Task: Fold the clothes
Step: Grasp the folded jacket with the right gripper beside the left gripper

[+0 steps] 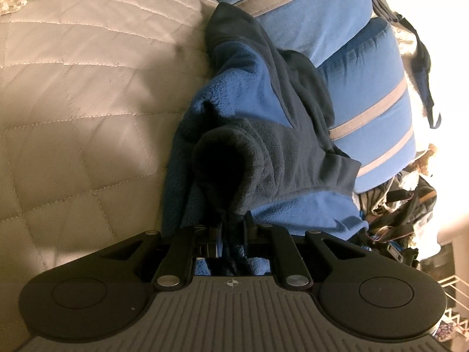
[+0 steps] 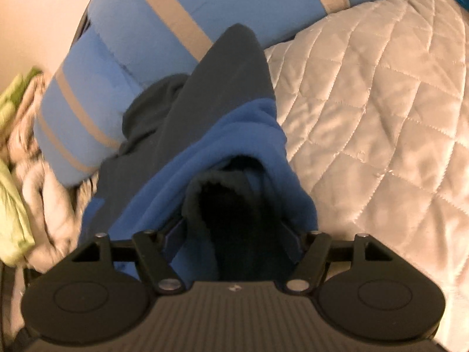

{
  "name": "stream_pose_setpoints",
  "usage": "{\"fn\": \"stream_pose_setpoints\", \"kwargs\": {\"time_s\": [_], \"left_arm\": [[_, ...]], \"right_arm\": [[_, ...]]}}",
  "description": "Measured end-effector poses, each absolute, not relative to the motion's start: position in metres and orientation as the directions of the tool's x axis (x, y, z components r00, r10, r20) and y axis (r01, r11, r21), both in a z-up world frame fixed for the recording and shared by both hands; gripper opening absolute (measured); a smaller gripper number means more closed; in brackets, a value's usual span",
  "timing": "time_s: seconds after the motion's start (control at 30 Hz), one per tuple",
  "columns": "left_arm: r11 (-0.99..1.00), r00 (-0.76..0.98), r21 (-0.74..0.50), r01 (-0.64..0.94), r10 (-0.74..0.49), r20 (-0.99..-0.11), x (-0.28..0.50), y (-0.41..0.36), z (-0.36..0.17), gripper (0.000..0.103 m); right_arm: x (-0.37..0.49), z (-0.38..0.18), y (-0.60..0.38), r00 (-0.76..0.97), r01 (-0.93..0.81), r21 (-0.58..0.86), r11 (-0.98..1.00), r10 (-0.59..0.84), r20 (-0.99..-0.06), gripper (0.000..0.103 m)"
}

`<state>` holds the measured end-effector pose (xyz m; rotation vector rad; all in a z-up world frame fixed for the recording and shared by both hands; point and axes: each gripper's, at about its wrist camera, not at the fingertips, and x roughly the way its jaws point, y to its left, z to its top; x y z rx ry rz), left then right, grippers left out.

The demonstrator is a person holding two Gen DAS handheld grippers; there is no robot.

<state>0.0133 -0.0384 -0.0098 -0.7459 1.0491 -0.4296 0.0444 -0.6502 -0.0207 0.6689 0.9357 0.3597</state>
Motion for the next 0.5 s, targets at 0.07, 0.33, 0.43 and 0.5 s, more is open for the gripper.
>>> {"fn": "stream_pose_setpoints", "kwargs": {"time_s": [0.07,0.33,0.43,0.5], "left_arm": [[0.678,0.449,-0.734,-0.034,-0.646,-0.617,0.014,-0.037,-0.01,0.014],[0.698,0.455,-0.716,-0.035,-0.626,-0.633,0.013,-0.04,-0.007,0.013],[0.712,0.461,-0.702,-0.03,-0.613,-0.642,0.013,-0.042,-0.005,0.013],[0.719,0.464,-0.694,-0.026,-0.607,-0.646,0.013,-0.042,-0.004,0.013]], "right_arm": [[0.046,-0.024,-0.651,0.566,0.016,0.686,0.727,0.559,-0.606,0.08],[0.032,-0.033,-0.669,0.615,0.144,0.731,0.667,0.518,-0.594,0.011],[0.028,-0.033,-0.668,0.631,0.156,0.717,0.68,0.49,-0.602,0.01],[0.027,-0.034,-0.667,0.631,0.169,0.71,0.683,0.479,-0.611,0.01]]}}
